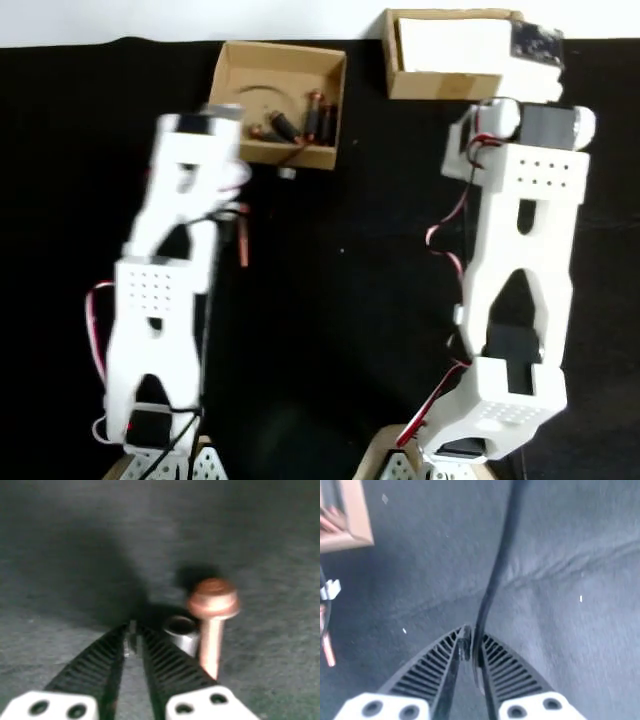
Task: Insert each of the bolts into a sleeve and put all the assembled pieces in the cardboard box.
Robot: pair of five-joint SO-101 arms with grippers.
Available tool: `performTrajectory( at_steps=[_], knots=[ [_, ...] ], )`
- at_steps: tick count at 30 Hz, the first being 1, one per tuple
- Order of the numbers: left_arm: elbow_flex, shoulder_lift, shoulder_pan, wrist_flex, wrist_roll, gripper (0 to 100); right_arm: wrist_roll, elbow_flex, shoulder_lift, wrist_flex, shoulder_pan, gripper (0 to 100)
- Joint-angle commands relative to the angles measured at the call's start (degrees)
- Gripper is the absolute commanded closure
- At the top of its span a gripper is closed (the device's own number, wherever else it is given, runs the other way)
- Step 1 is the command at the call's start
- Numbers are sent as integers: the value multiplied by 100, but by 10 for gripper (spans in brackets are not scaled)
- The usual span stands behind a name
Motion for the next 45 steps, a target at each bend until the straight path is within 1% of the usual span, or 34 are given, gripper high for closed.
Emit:
performTrajectory(
  at_steps=[1,4,9,13,16,17,19,22,25,28,30,33,37,40,45],
  knots=[
    [-40,-207,637,53,0,992,-26,303,-356,31,48,992],
    [-40,-541,637,53,0,992,-18,558,-356,-4,22,992],
    [-40,-1279,242,211,-9,992,-35,769,-338,-4,-180,992],
    [-48,-2018,-453,255,-26,992,-53,1095,-347,48,-655,992],
    [-31,-2615,-1147,273,-35,991,-88,1446,-365,48,-1235,992],
    [-31,-2791,-1385,308,-35,990,-237,1560,-365,48,-1464,992],
    [-22,-3064,-1868,343,-62,990,-853,1701,-338,48,-1956,992],
    [-22,-3301,-2457,422,-413,990,-1829,1771,-312,-31,-2844,992],
    [-4,-3319,-2932,466,-571,991,-2444,1710,-84,-391,-3785,992],
    [418,-3336,-3275,343,-695,992,-3112,1490,426,-936,-4400,967],
    [857,-3327,-3486,132,-695,992,-3376,1182,910,-1068,-4532,902],
    [1851,-3389,-3785,-466,-695,992,-3675,453,1719,-1059,-4541,809],
    [2914,-3389,-4031,-1143,-695,992,-4000,-927,2659,-1059,-4470,801],
    [3486,-3389,-4092,-1538,-818,992,-4009,-1824,3284,-1051,-4391,801],
    [4145,-3389,-4101,-2040,-932,992,-4009,-2870,4242,-1059,-4251,808]
  ],
)
